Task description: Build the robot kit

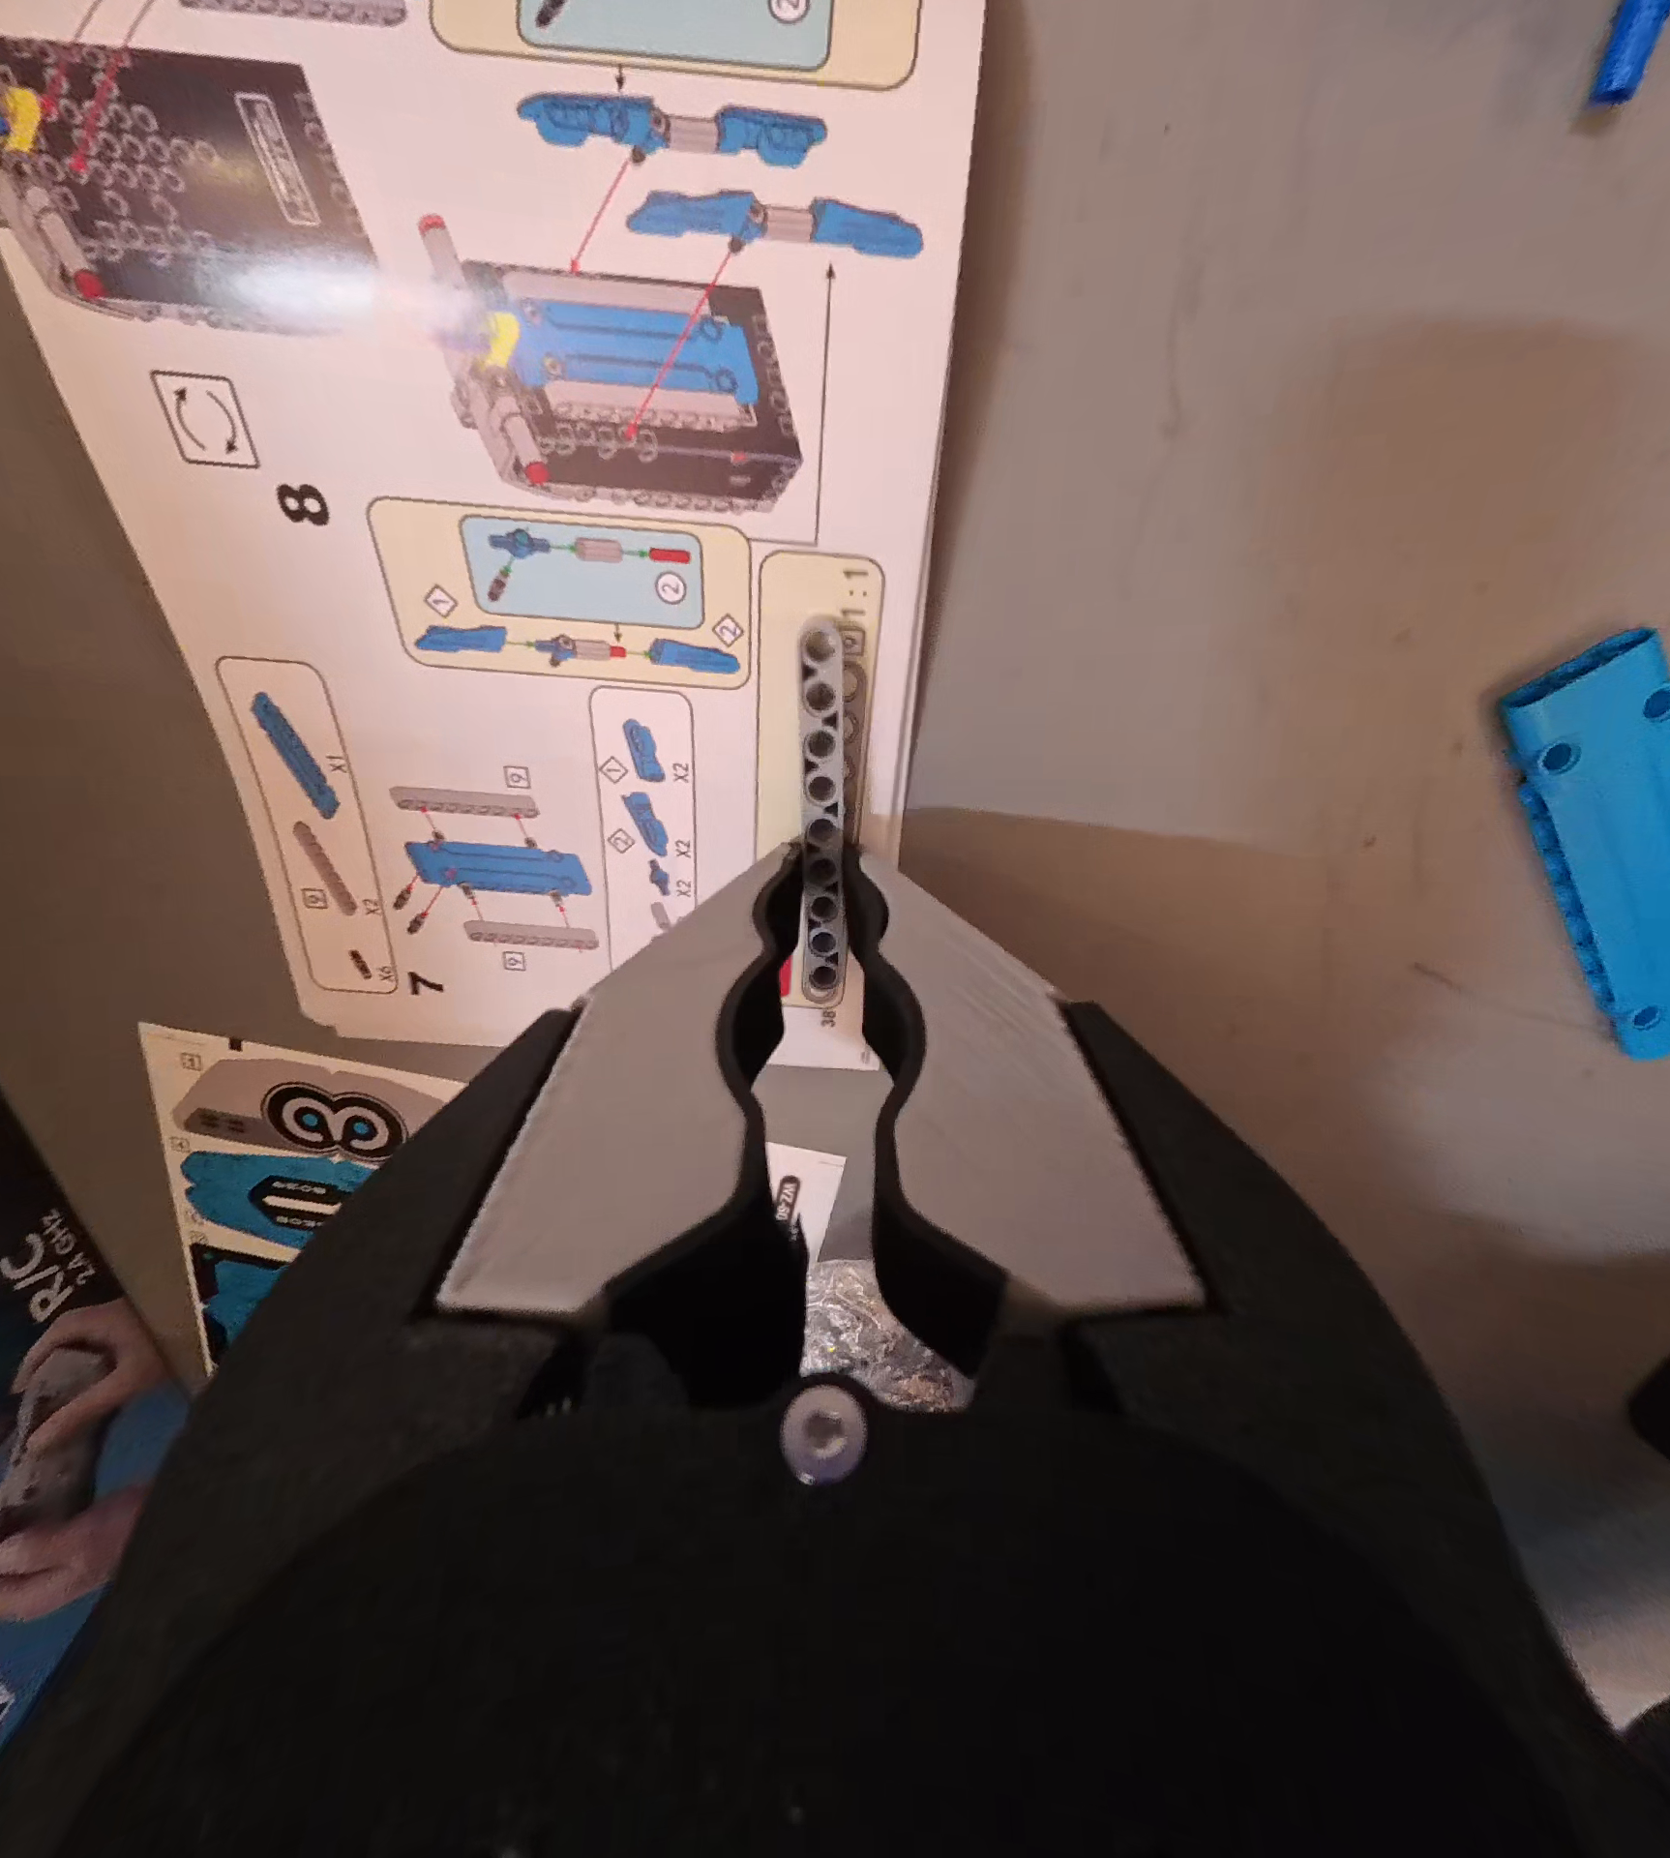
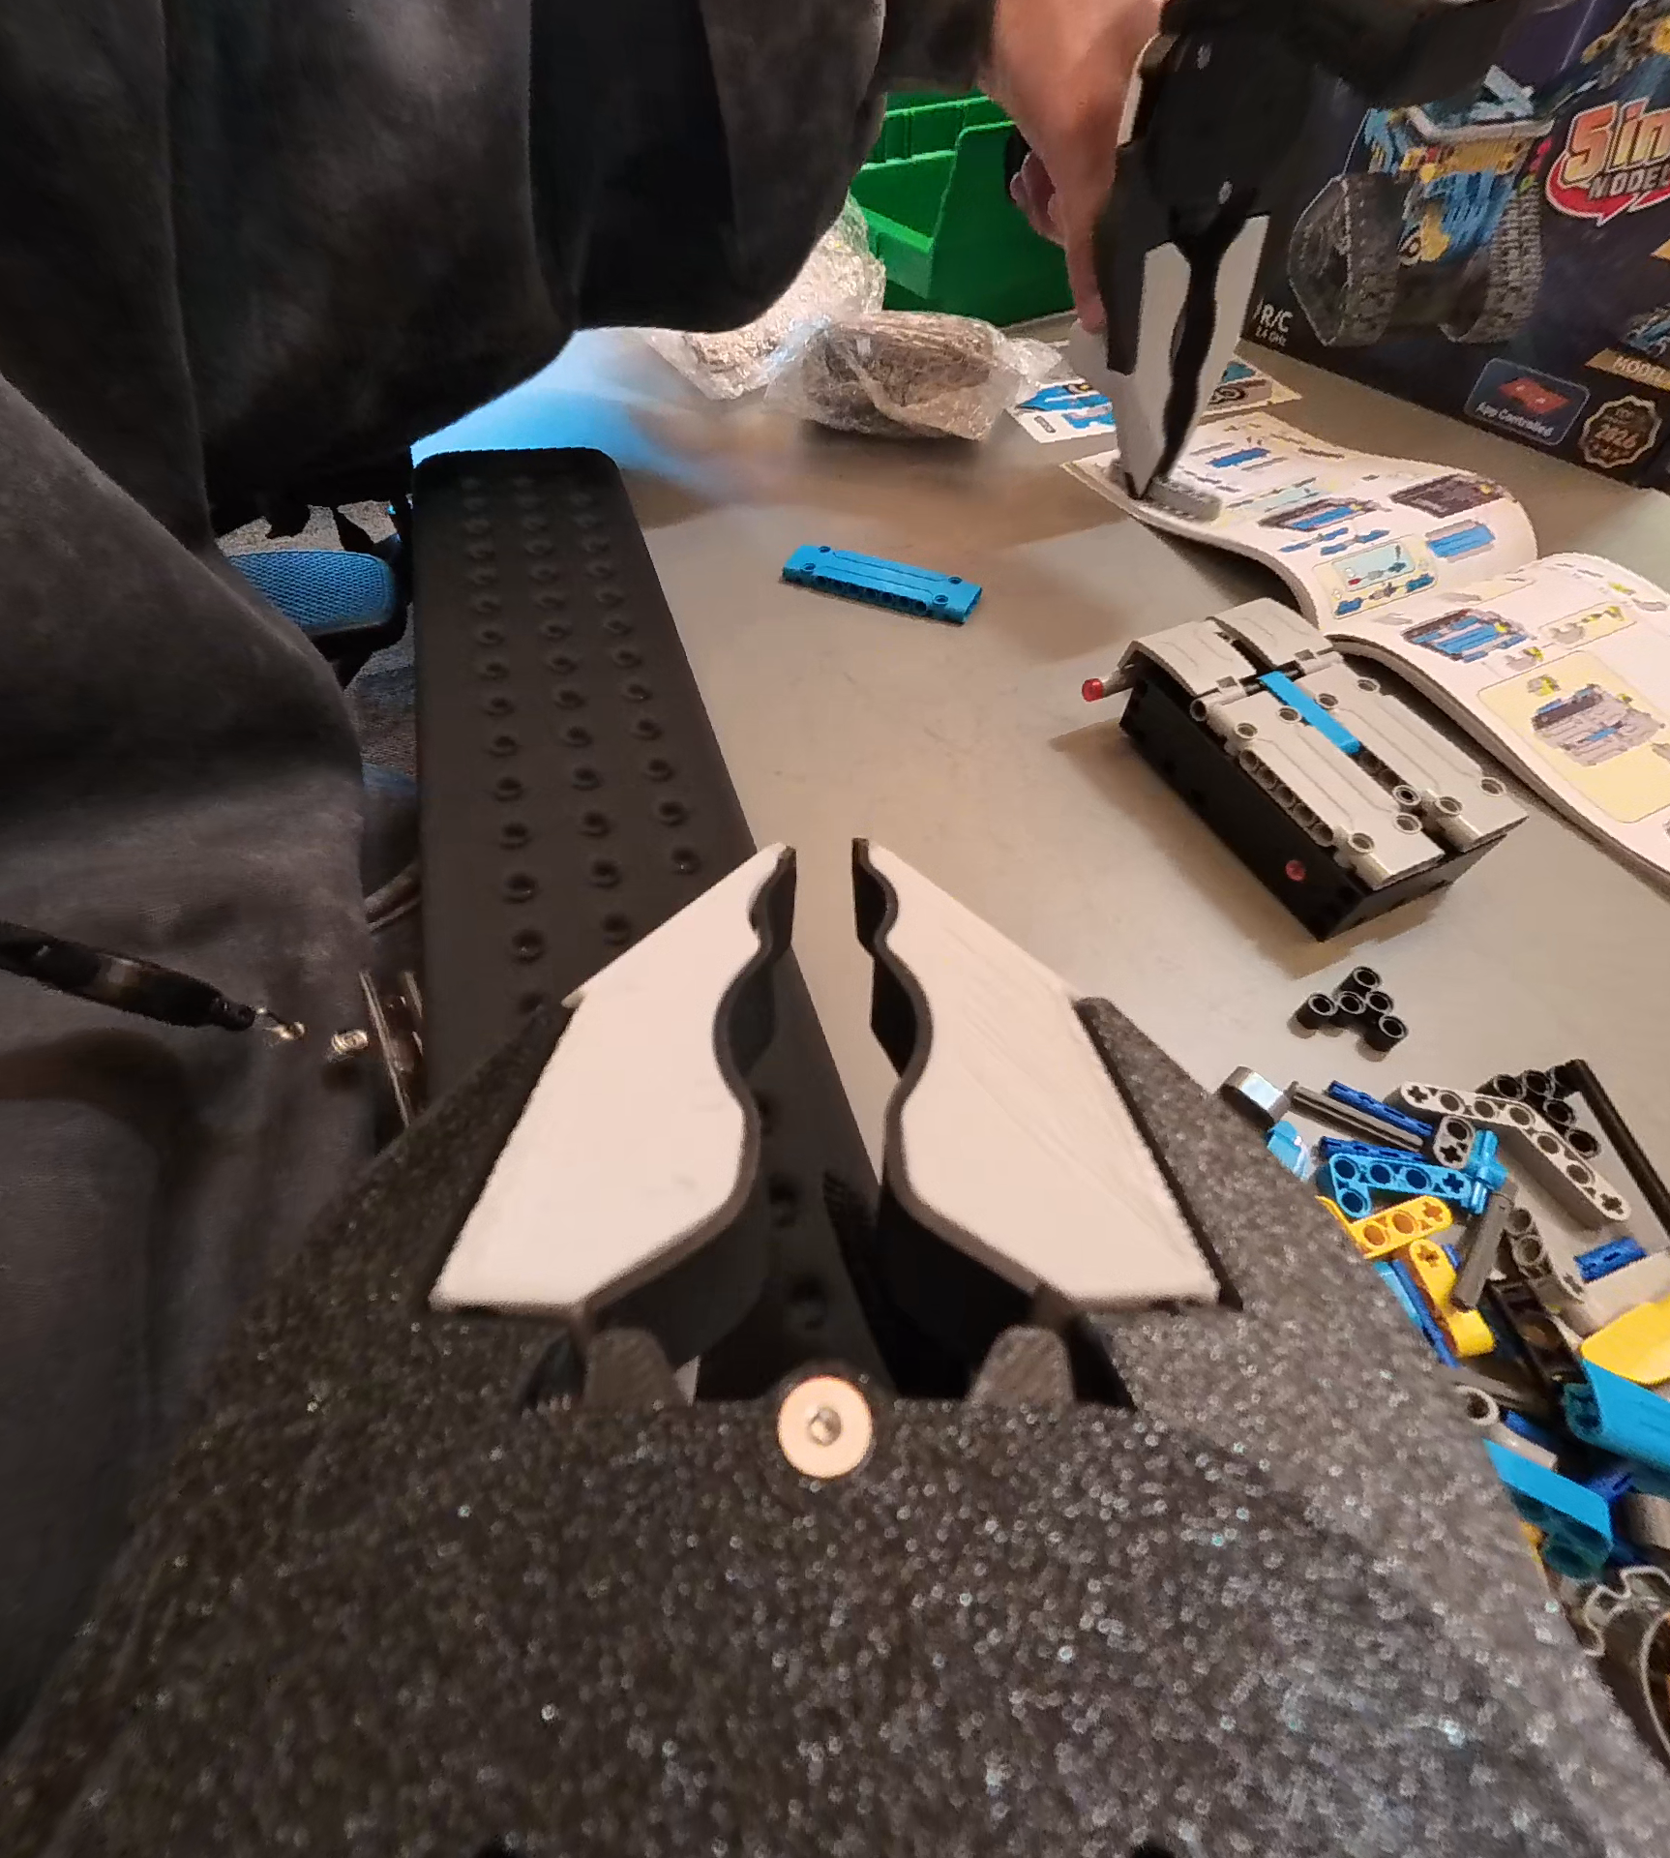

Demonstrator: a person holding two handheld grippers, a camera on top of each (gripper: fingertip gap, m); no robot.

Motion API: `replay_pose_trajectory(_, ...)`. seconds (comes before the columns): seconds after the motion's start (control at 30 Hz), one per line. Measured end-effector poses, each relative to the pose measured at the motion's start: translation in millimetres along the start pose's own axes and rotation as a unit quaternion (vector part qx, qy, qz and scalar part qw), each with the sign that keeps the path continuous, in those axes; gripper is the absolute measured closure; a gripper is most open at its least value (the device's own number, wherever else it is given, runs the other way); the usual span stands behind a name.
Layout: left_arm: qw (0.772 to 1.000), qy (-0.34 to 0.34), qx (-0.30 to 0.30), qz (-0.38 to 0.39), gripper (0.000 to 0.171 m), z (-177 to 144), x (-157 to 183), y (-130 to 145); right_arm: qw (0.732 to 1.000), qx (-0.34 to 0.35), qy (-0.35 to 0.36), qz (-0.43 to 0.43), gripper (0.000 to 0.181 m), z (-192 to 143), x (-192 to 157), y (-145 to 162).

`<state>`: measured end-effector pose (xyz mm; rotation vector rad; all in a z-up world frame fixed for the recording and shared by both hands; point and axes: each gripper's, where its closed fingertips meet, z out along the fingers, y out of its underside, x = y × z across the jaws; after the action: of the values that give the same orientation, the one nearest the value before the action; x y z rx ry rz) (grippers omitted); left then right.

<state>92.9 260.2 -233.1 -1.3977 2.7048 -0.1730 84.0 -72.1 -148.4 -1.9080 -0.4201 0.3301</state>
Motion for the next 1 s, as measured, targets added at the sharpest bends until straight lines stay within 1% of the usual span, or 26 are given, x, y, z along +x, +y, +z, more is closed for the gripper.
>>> replay_pose_trajectory(0.13,1.0,0.0,-0.005,0.005,0.165,-3,-1,-1,1.0,-0.002,-0.002,-0.002,0.171,0,-1,1)
replay_pose_trajectory(0.3,0.998,-0.016,-0.045,0.043,0.165,0,-1,8,1.0,-0.007,-0.005,-0.006,0.172,2,-3,2)
replay_pose_trajectory(0.57,0.999,0.004,-0.048,0.021,0.165,1,-1,8,1.0,-0.019,-0.009,-0.011,0.172,4,-5,6)
replay_pose_trajectory(0.8,0.997,-0.011,-0.061,0.047,0.165,1,-1,8,0.999,-0.028,-0.011,-0.014,0.172,6,-6,8)
replay_pose_trajectory(1.0,0.996,-0.009,-0.075,0.044,0.165,1,-1,8,0.999,-0.036,-0.011,-0.018,0.172,7,-7,11)
